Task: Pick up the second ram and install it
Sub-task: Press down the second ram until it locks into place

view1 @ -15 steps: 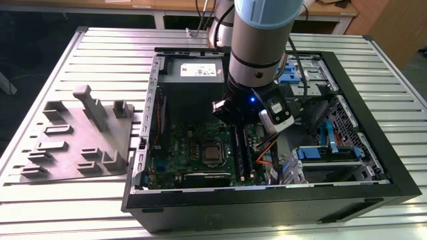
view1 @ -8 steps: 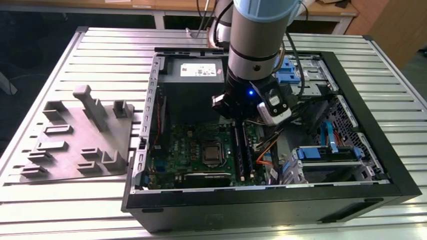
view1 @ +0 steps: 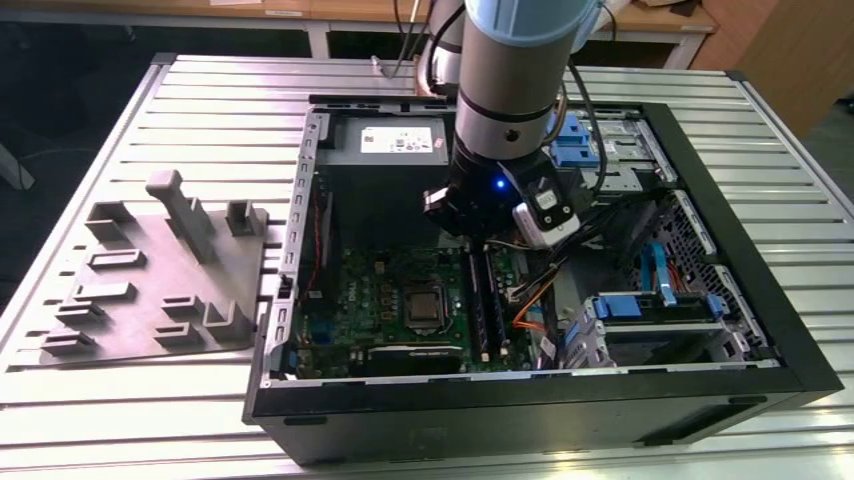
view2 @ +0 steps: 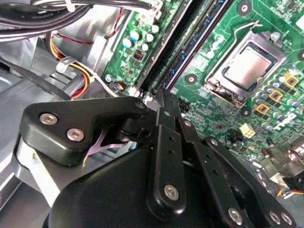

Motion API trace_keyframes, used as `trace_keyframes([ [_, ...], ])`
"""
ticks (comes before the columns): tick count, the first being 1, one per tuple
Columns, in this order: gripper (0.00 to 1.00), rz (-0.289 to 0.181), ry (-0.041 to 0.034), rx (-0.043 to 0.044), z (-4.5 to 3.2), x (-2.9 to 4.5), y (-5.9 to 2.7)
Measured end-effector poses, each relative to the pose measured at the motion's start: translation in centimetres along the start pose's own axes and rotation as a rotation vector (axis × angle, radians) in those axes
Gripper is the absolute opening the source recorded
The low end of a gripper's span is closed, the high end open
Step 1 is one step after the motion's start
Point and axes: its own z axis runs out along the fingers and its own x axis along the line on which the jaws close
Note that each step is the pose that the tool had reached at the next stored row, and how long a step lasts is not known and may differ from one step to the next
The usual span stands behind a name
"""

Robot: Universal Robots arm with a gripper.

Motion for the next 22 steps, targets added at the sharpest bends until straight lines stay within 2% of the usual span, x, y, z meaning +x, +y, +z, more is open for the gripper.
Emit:
trace_keyframes([
  [8,0.1,0.0,0.0001,0.0002,0.46,0.02,-0.03],
  [11,0.1,0.0,0.0,0.0001,0.88,0.04,-0.05],
  [22,0.1,0.0,0.0,0.0,1.14,0.05,-0.06],
])
